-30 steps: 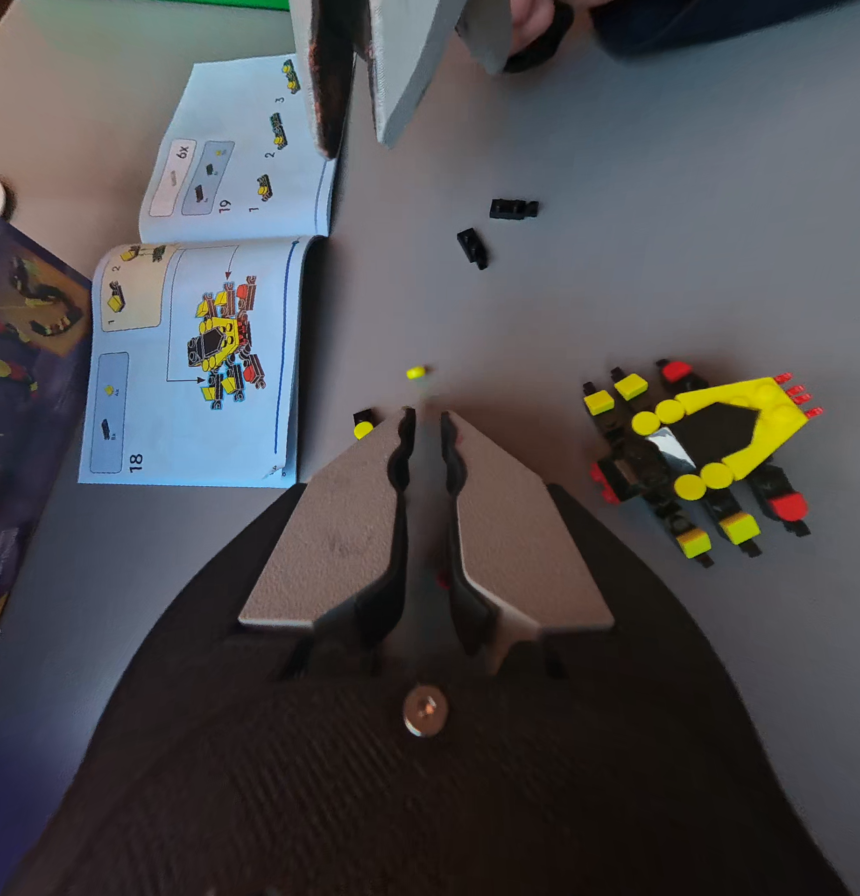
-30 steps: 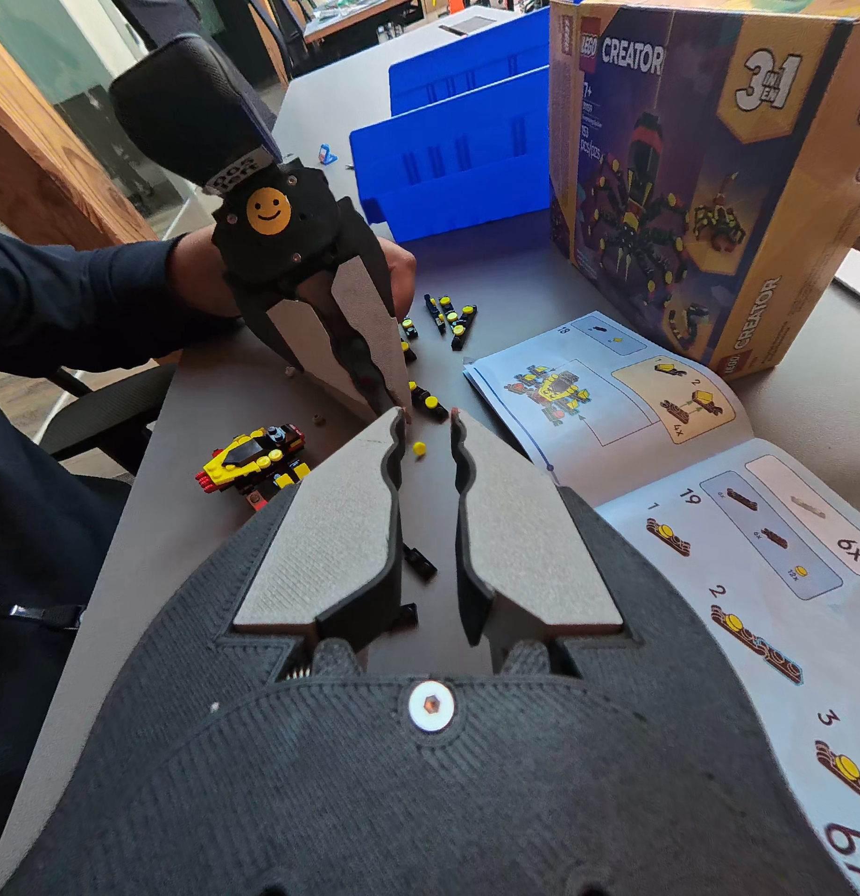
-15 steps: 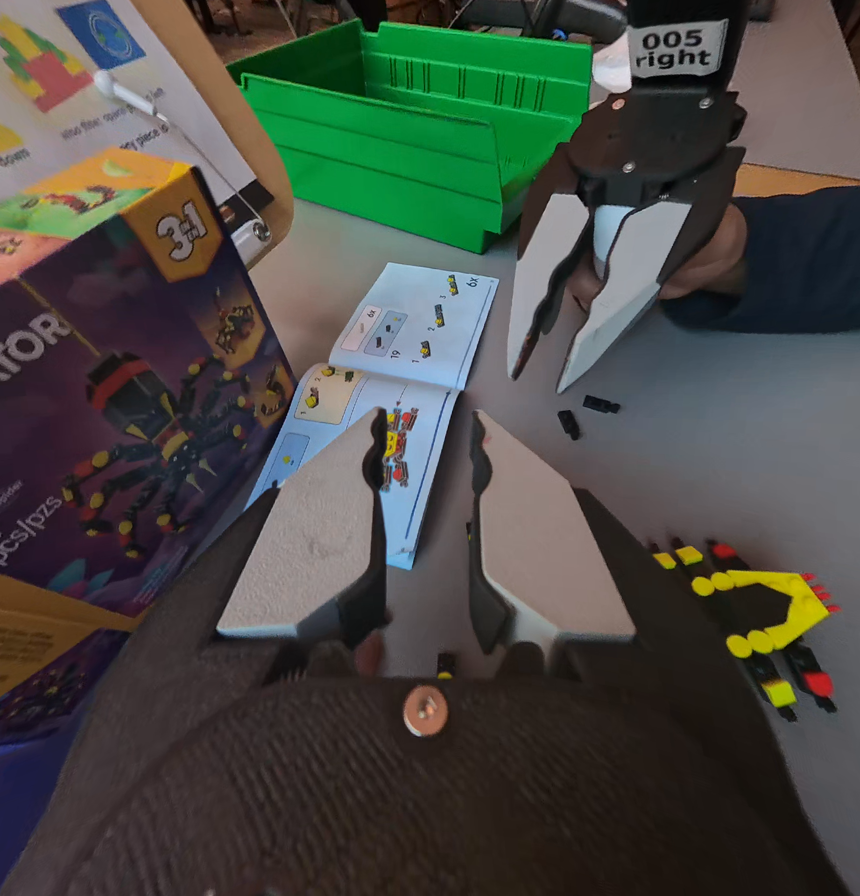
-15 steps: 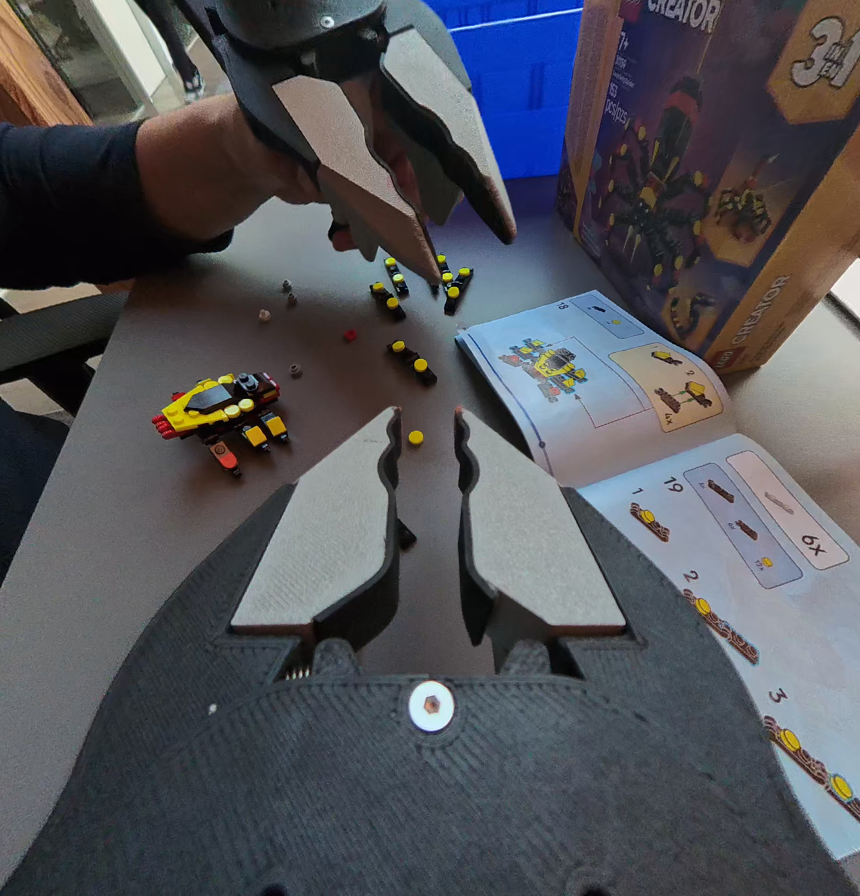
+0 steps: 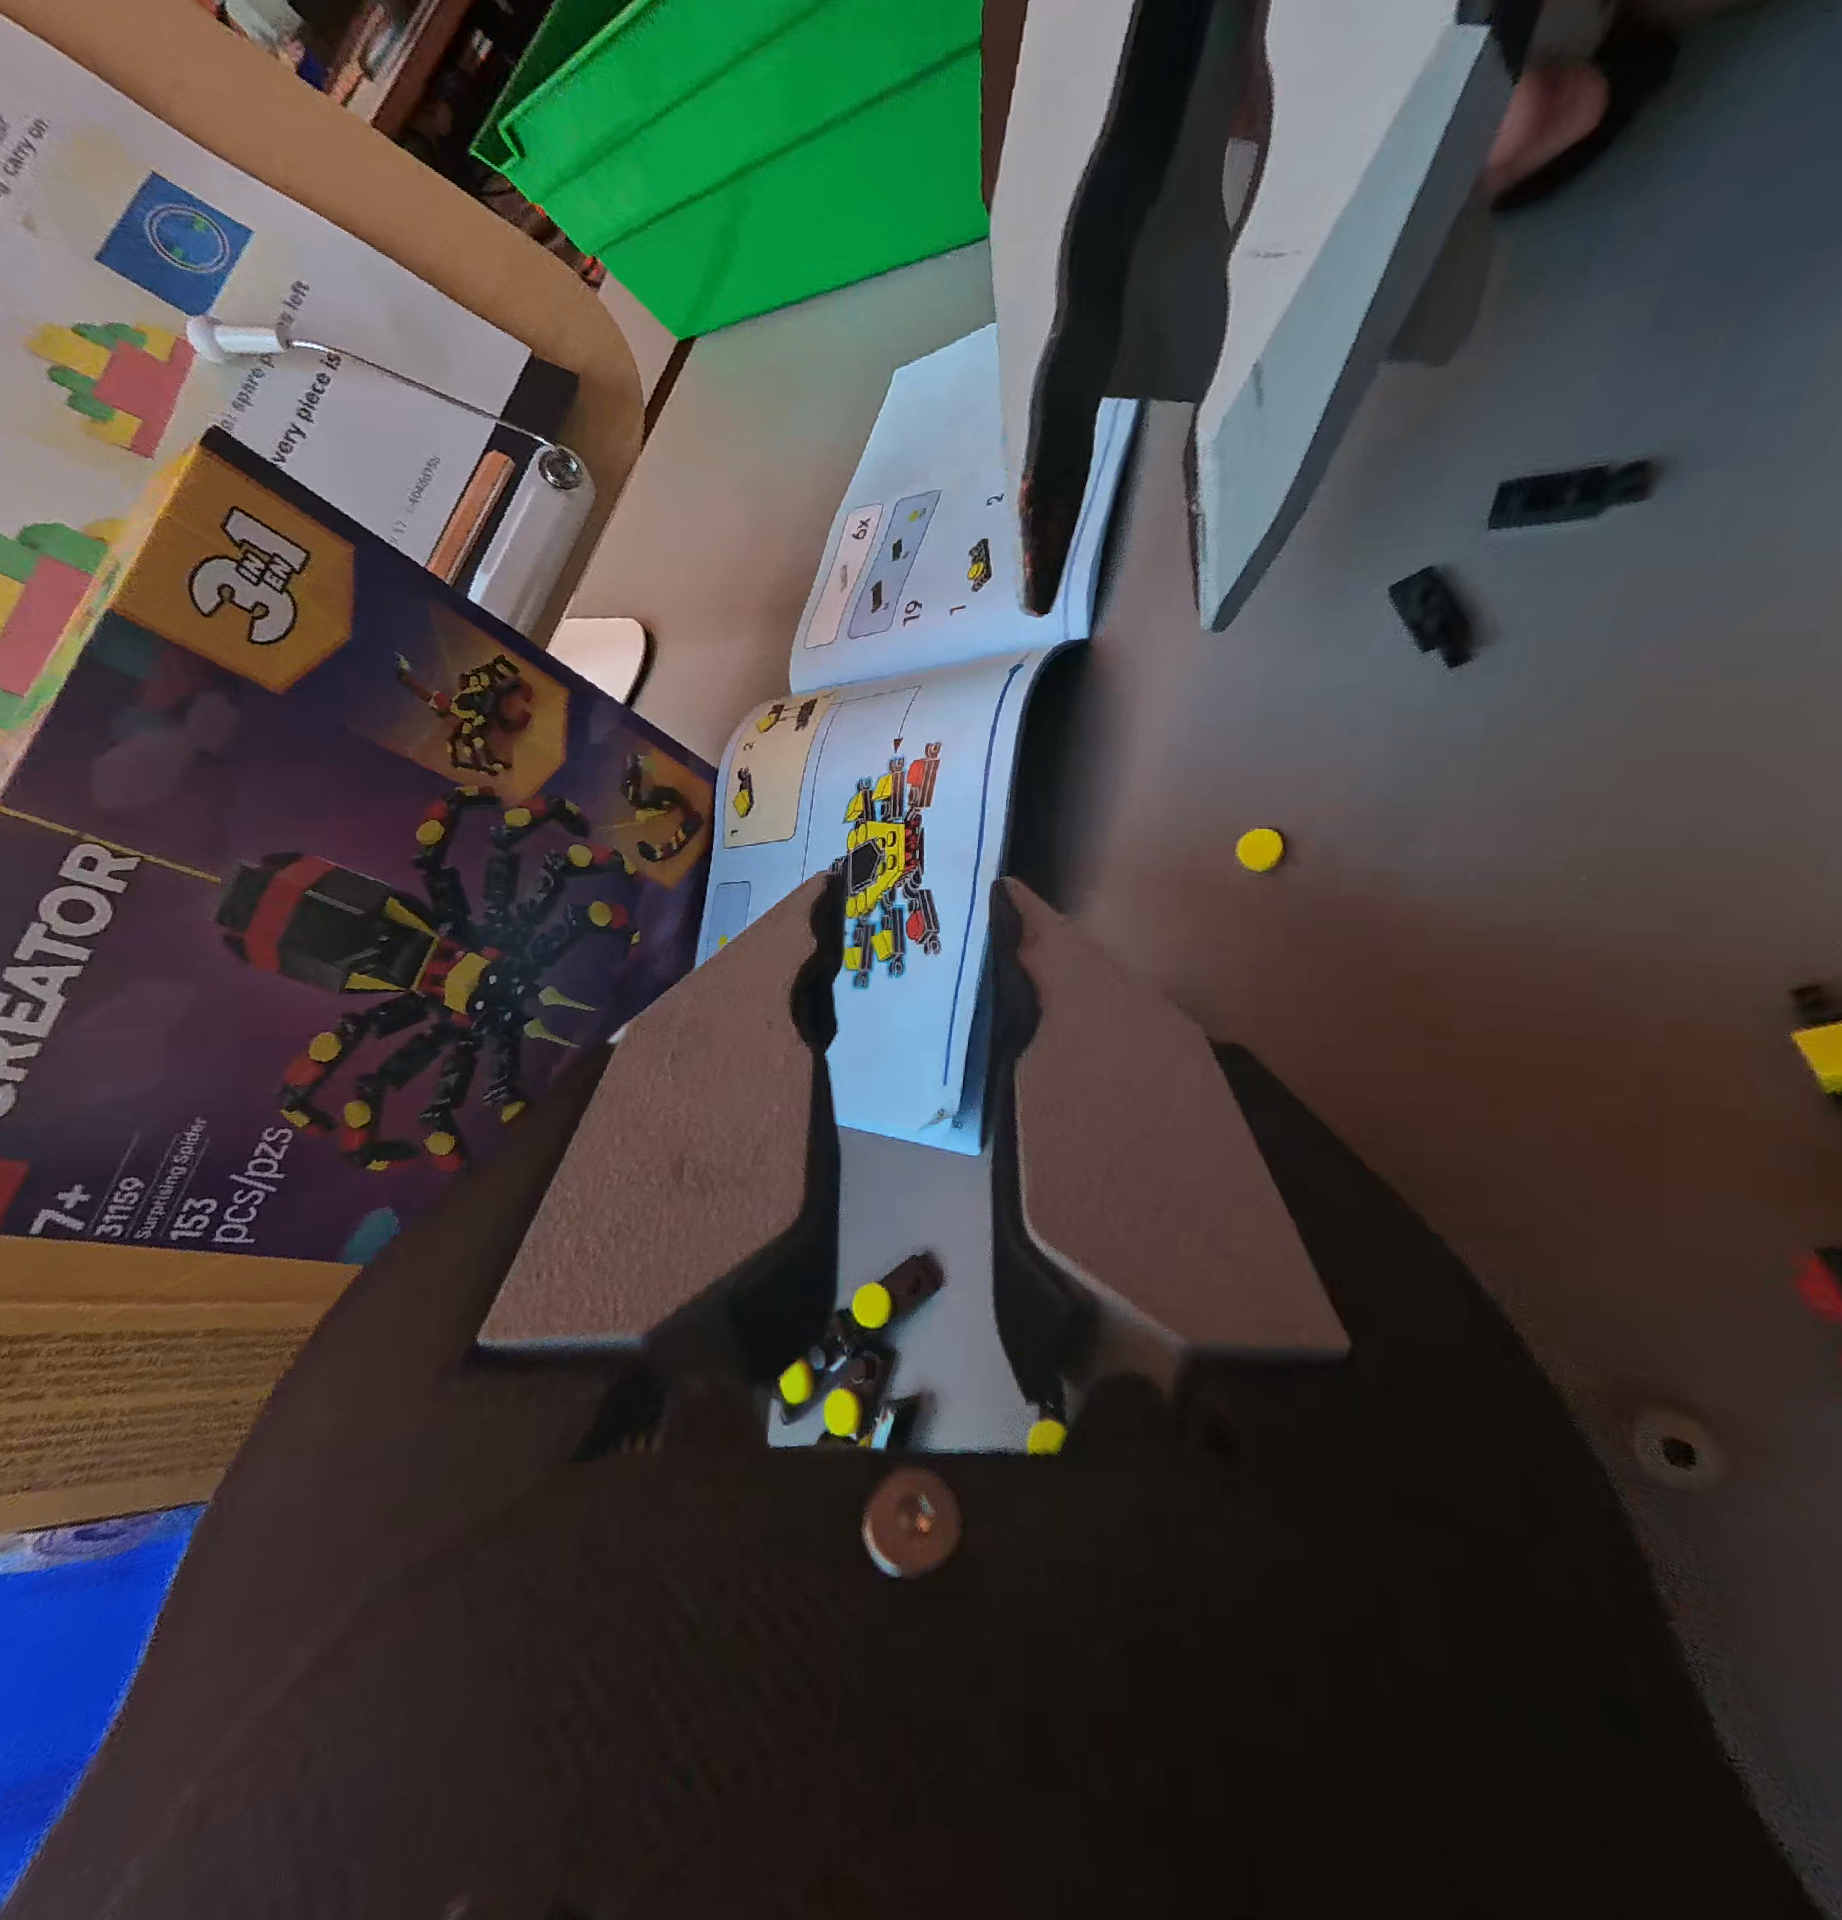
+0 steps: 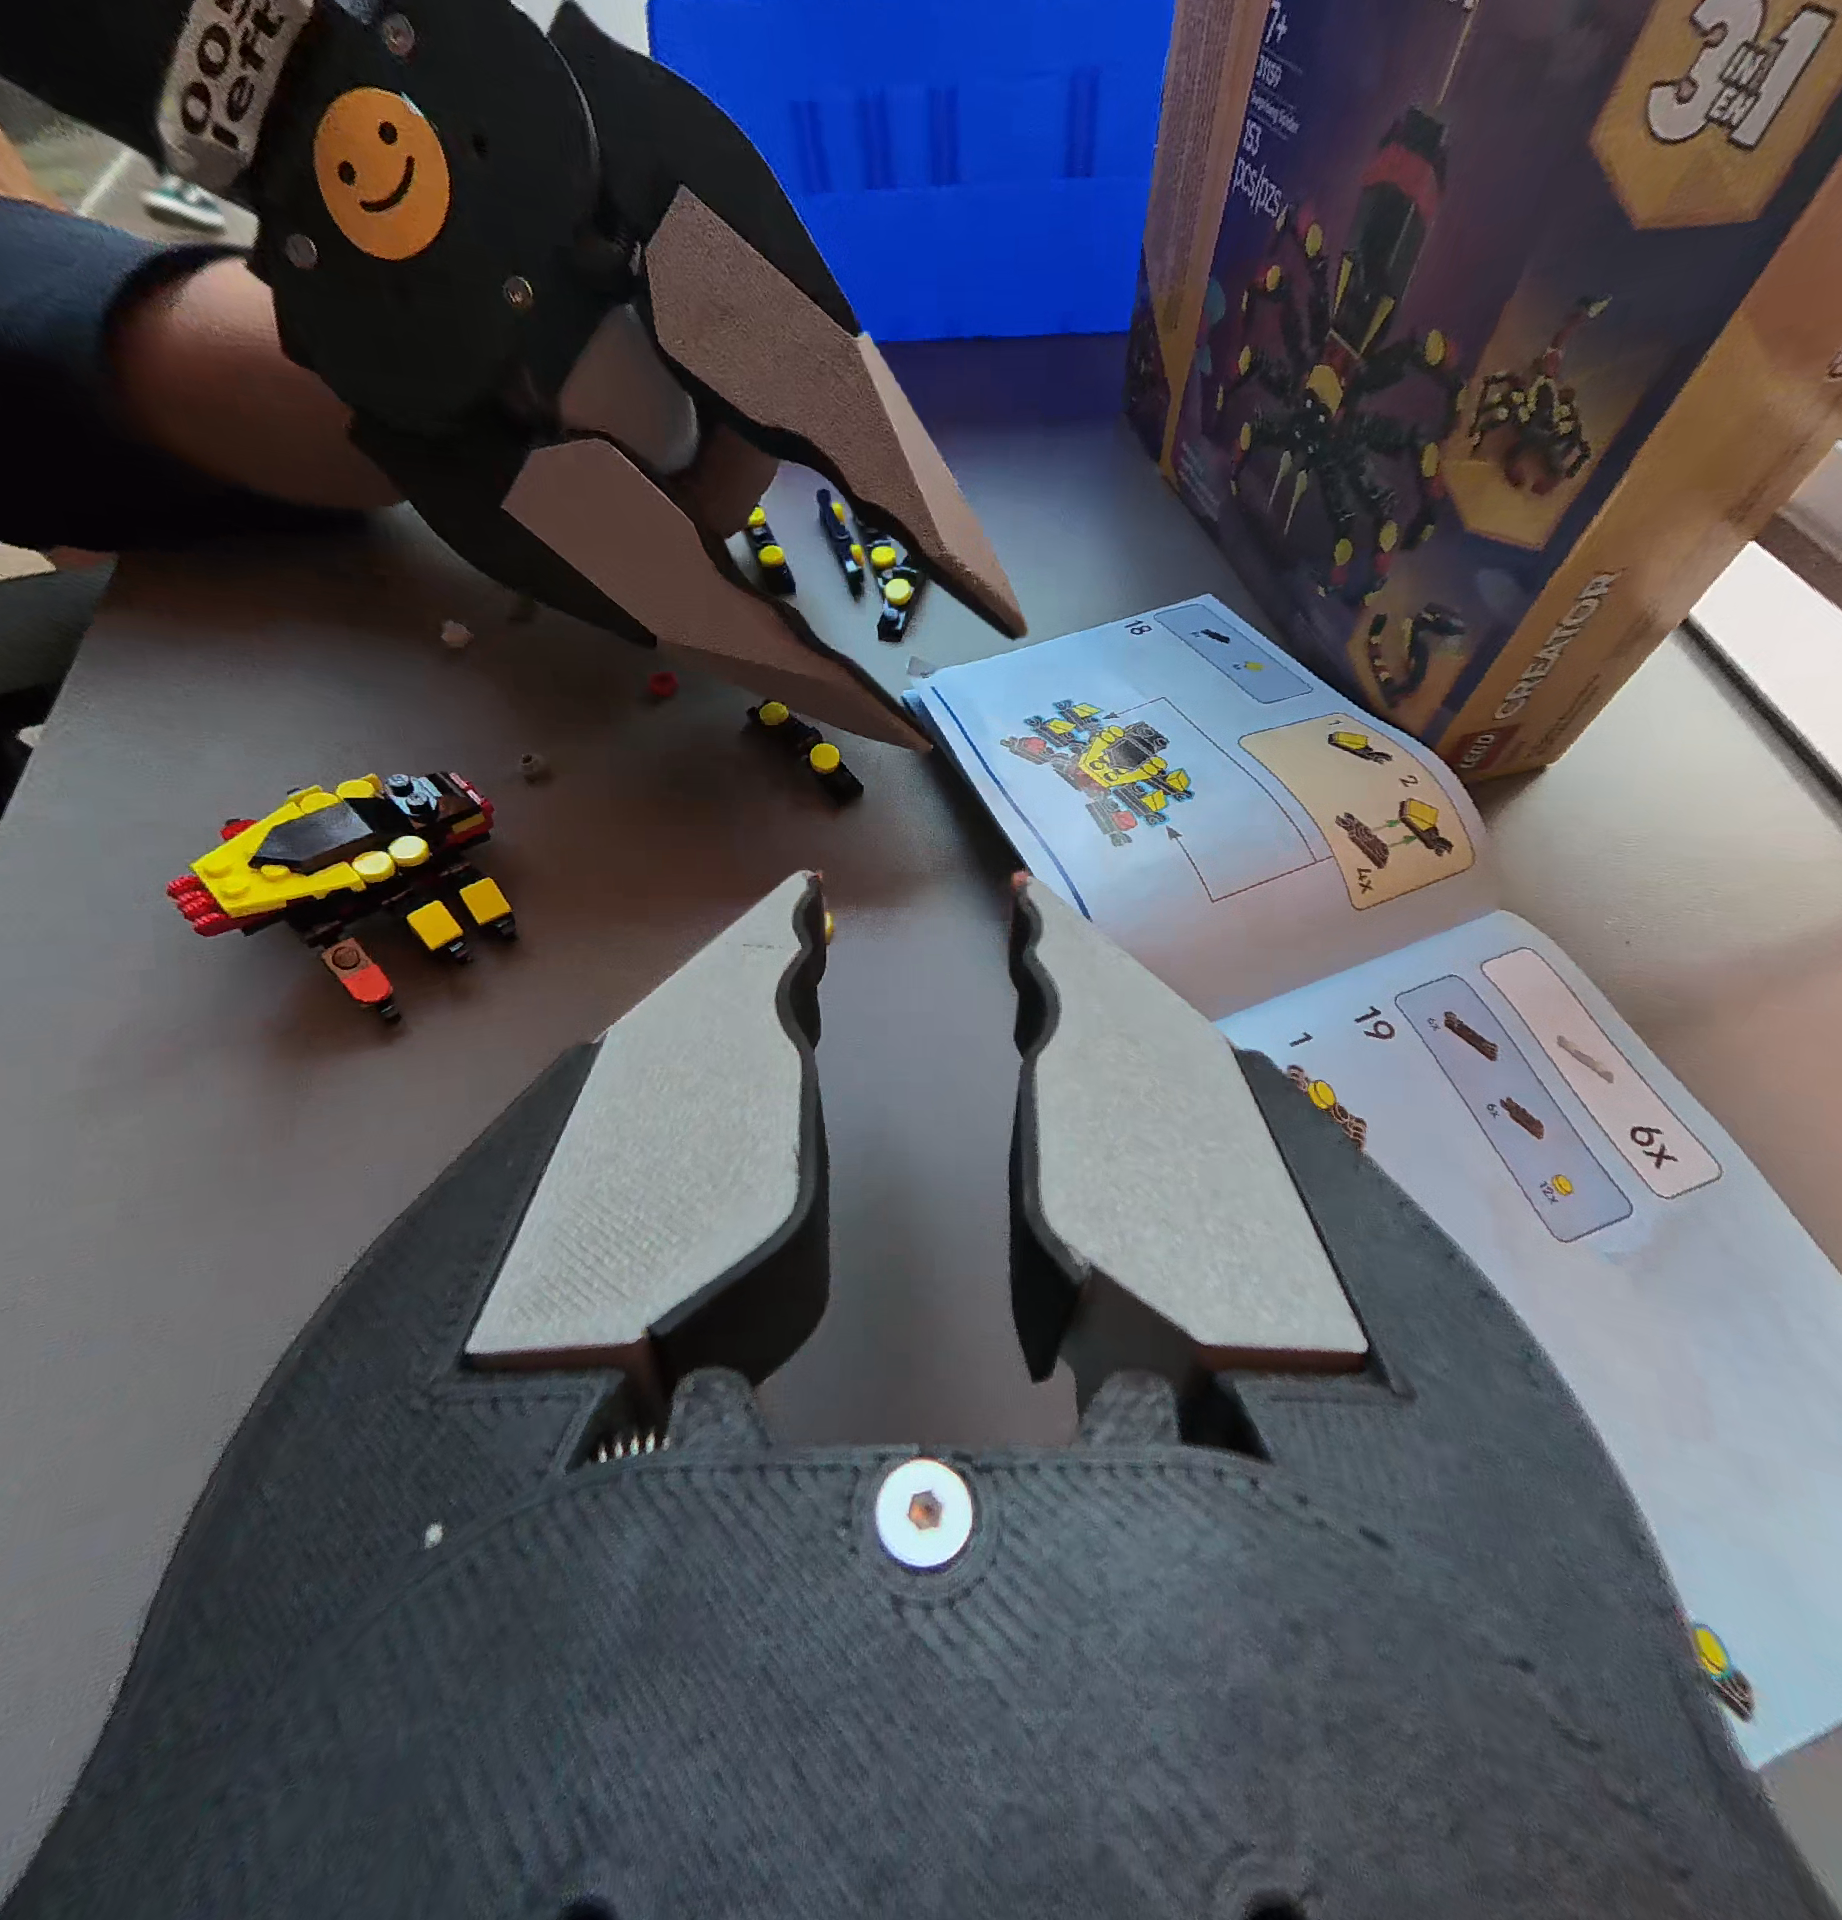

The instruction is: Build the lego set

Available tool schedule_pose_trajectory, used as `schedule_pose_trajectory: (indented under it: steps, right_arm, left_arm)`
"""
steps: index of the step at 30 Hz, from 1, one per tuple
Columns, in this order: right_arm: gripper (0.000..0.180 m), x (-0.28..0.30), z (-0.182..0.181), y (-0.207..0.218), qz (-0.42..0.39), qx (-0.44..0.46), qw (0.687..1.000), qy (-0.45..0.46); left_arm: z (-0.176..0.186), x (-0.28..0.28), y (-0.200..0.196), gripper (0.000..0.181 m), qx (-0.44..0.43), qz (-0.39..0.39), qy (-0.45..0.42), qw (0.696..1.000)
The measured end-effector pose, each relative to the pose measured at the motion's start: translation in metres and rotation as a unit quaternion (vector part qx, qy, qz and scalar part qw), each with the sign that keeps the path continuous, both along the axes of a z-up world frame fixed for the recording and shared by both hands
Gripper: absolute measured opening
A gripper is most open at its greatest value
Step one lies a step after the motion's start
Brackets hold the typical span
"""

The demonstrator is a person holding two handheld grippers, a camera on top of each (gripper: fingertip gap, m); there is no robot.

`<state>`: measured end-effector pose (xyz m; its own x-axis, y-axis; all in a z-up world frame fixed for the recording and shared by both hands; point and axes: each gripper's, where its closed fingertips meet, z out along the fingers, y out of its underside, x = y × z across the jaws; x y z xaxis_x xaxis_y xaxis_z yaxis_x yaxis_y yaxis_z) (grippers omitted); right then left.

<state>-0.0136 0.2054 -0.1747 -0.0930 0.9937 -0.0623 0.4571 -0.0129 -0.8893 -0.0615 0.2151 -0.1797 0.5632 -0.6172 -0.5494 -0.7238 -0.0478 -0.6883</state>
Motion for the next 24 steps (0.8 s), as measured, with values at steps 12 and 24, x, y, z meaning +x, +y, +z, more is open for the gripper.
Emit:
schedule_pose_trajectory:
  steps: [12, 24]
  right_arm:
    - [0.039, -0.001, 0.002, 0.011, -0.036, 0.008, 0.999, 0.005]
    - [0.037, -0.019, 0.005, 0.007, -0.043, 0.006, 0.999, 0.013]
  left_arm:
    - [-0.002, -0.005, 0.004, 0.021, 0.029, 0.017, 0.065, 0.997]
    - [-0.006, -0.01, 0.005, 0.019, 0.027, 0.024, 0.075, 0.996]
